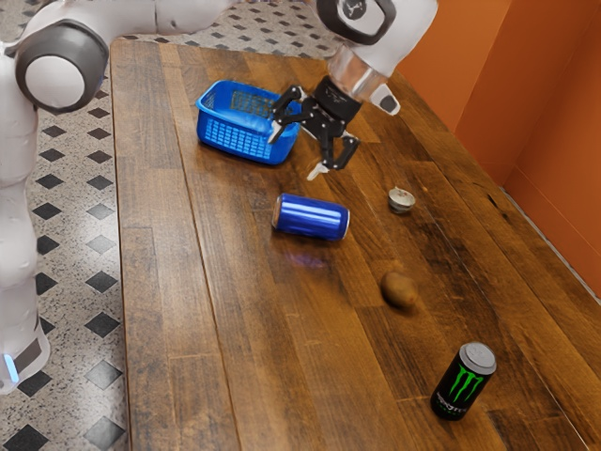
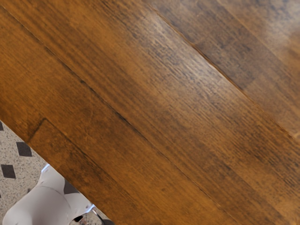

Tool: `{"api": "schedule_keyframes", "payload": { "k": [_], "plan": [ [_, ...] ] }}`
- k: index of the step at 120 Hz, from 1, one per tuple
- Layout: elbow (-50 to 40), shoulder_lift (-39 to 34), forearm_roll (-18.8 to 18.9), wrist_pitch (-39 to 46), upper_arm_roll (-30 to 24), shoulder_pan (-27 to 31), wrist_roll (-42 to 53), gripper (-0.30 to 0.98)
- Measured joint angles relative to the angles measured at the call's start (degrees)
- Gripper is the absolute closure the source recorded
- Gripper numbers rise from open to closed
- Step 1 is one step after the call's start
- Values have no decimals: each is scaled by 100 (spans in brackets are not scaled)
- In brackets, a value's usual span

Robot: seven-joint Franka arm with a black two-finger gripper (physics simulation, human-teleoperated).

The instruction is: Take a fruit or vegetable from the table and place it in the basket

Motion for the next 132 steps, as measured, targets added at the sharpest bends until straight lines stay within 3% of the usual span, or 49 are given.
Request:
{"api": "schedule_keyframes", "payload": {
  "k": [16,30,48,69,80,97,132],
  "plan": [
    [-64,181,-120,1227,-21,163,-1496,0],
    [-67,176,-388,1825,-42,88,-1334,0],
    [-60,271,-361,2266,-177,-63,307,0],
    [633,1636,-284,3317,-130,-648,2542,0],
    [712,1961,-269,3876,5,-788,3572,0],
    [283,1862,-269,4403,478,-1022,4945,0],
    [-497,1703,-235,4806,564,-1129,7152,0]
  ]
}}
